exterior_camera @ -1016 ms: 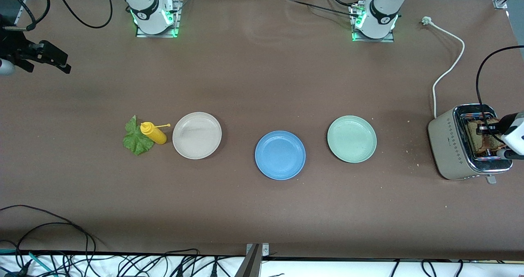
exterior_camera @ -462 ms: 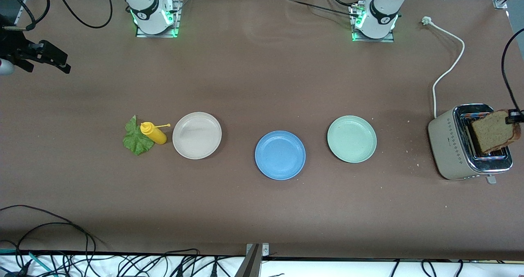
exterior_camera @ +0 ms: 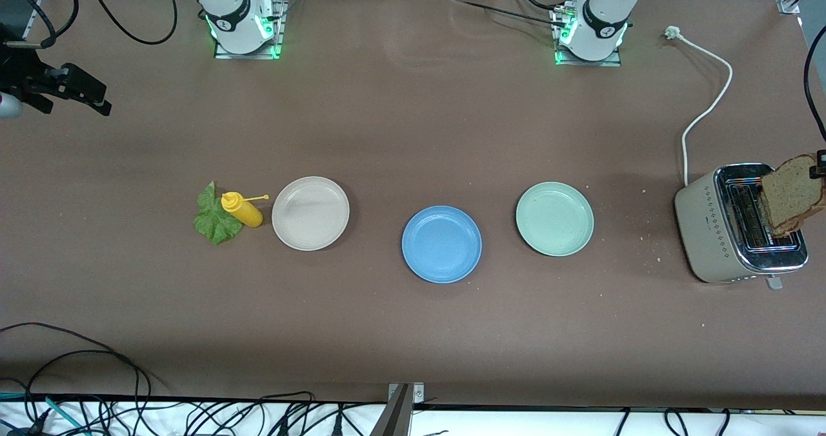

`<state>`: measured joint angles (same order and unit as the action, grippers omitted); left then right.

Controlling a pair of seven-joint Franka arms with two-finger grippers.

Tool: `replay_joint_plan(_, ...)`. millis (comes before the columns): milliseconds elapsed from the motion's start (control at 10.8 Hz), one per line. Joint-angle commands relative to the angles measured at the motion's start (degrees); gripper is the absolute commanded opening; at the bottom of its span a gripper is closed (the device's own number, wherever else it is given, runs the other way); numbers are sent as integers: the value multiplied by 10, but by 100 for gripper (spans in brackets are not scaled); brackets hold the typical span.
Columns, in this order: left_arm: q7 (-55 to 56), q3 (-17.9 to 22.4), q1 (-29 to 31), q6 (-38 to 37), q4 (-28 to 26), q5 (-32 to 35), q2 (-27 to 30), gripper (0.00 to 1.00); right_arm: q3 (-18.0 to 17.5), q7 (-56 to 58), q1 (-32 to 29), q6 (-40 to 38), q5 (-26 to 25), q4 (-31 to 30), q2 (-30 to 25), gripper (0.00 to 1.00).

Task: Make sandwich in blue plate with both arms
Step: 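Carry the bread slice with the left gripper over the blue plate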

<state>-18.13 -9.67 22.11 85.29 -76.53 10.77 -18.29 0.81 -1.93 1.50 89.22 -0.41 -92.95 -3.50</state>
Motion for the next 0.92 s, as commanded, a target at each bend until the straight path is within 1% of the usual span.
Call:
replay_joint_plan(0, -4, -26, -1, -13, 9, -20, -3, 0, 1, 2, -1, -12, 7, 10, 0, 100)
replay_joint_plan(277, 12, -26, -58, -14, 3, -85, -20, 0, 1, 2, -1, -12, 7, 10, 0, 100)
replay_joint_plan(462, 77, -25, -97, -12, 1, -138, -40, 0, 1, 2, -1, -11, 7, 10, 0, 100)
replay_joint_plan(646, 93, -25, -171, -8, -6, -172, -56, 0, 1, 2, -1, -12, 7, 9, 0, 100)
replay_joint_plan(831, 136, -21, -208, -6, -6, -271, -89, 0, 1, 2, -1, -11, 7, 10, 0, 100)
